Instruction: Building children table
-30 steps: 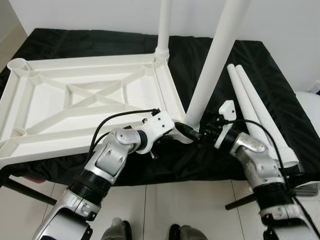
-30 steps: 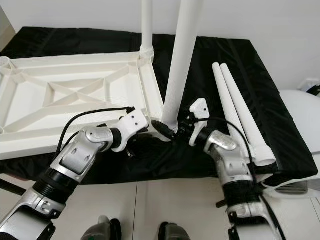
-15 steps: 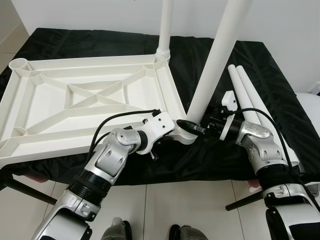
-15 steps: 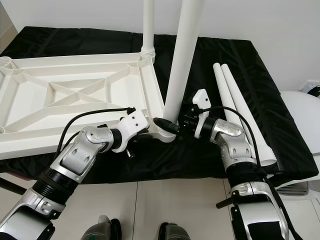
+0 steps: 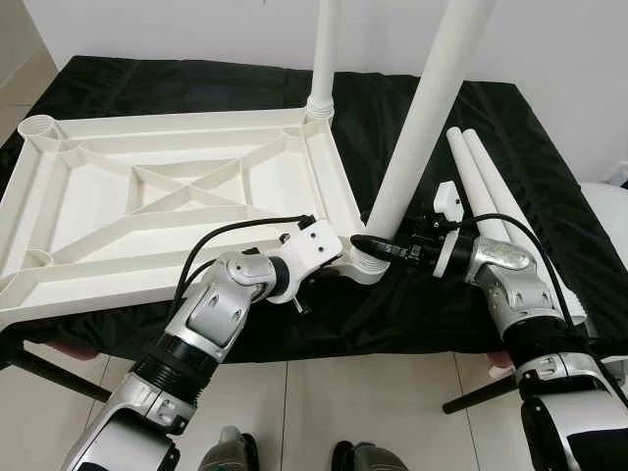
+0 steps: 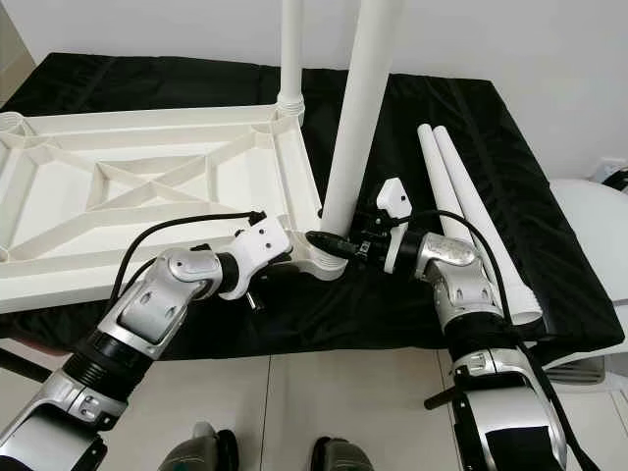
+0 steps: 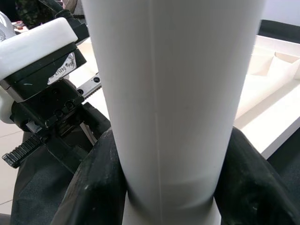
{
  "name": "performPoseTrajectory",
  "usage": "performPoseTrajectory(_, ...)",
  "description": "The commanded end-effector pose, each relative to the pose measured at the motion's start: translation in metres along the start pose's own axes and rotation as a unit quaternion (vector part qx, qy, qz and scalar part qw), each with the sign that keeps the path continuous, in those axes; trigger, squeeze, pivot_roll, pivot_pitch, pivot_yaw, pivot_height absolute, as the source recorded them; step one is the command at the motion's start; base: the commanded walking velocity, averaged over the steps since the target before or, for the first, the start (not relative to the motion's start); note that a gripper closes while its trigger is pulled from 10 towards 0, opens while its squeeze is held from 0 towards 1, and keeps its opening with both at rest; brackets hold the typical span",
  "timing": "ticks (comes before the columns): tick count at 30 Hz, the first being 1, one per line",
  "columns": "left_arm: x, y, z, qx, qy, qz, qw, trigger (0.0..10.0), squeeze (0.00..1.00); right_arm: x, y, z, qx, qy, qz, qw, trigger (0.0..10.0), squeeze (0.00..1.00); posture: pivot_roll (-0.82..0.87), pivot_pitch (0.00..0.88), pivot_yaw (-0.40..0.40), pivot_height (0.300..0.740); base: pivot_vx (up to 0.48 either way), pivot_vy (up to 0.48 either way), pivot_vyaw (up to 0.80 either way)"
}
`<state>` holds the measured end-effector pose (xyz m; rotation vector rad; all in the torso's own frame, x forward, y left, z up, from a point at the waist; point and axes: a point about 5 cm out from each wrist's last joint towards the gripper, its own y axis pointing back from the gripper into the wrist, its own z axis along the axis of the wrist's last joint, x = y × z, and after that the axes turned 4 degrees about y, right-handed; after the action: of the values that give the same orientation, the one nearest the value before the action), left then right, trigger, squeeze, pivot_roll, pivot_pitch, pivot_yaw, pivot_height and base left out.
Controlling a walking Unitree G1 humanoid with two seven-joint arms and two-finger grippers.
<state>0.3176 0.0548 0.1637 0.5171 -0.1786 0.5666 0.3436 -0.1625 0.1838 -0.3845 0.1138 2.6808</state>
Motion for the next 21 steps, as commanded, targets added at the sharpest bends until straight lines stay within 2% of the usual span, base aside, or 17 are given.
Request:
performPoseTrajectory(1, 0.0, 0.002, -0.001, 0.003, 0.0, 0.006, 1.0, 10.0, 0.0, 0.0, 0.006, -0.004, 0.003, -0.01, -0.007, 1.0, 0.0, 0.0, -0.04, 0.13, 0.007, 0.74, 0.0, 0.0, 0.0)
performPoseTrajectory(2, 0.001, 0.001, -0.001, 0.003, 0.0, 0.007, 1.0, 10.0, 0.0, 0.001, 0.007, -0.005, 0.006, -0.01, -0.018, 1.0, 1.2, 0.0, -0.05, 0.131, 0.006, 0.74, 0.0, 0.0, 0.0)
performPoseTrajectory(4, 0.001, 0.001, -0.001, 0.002, 0.0, 0.007, 1.0, 10.0, 0.0, 0.001, 0.007, -0.006, 0.008, -0.01, -0.026, 1.0, 1.2, 0.0, -0.05, 0.131, 0.006, 0.74, 0.0, 0.0, 0.0)
performPoseTrajectory(5, 0.001, 0.001, -0.001, 0.002, 0.001, 0.008, 1.0, 10.0, 0.0, 0.003, 0.008, -0.006, 0.007, -0.012, -0.031, 0.999, 10.0, 0.0, -0.05, 0.132, 0.005, 0.74, 0.0, 0.0, 0.0)
performPoseTrajectory(18, 0.004, -0.002, 0.0, -0.001, 0.009, 0.019, 1.0, 10.0, 0.0, 0.013, 0.009, -0.004, -0.023, -0.019, -0.115, 0.993, 10.0, 0.0, -0.09, 0.133, -0.008, 0.74, 0.0, 0.0, 0.0)
performPoseTrajectory(19, 0.004, -0.004, 0.0, -0.001, 0.012, 0.022, 1.0, 10.0, 0.0, 0.017, 0.01, -0.005, -0.025, -0.023, -0.145, 0.989, 10.0, 0.0, -0.1, 0.132, -0.003, 0.74, 0.0, 0.0, 0.0)
performPoseTrajectory(21, 0.004, -0.004, 0.0, -0.001, 0.012, 0.022, 1.0, 10.0, 0.0, 0.017, 0.01, -0.005, -0.025, -0.023, -0.145, 0.989, 10.0, 0.0, -0.1, 0.132, -0.003, 0.74, 0.0, 0.0, 0.0)
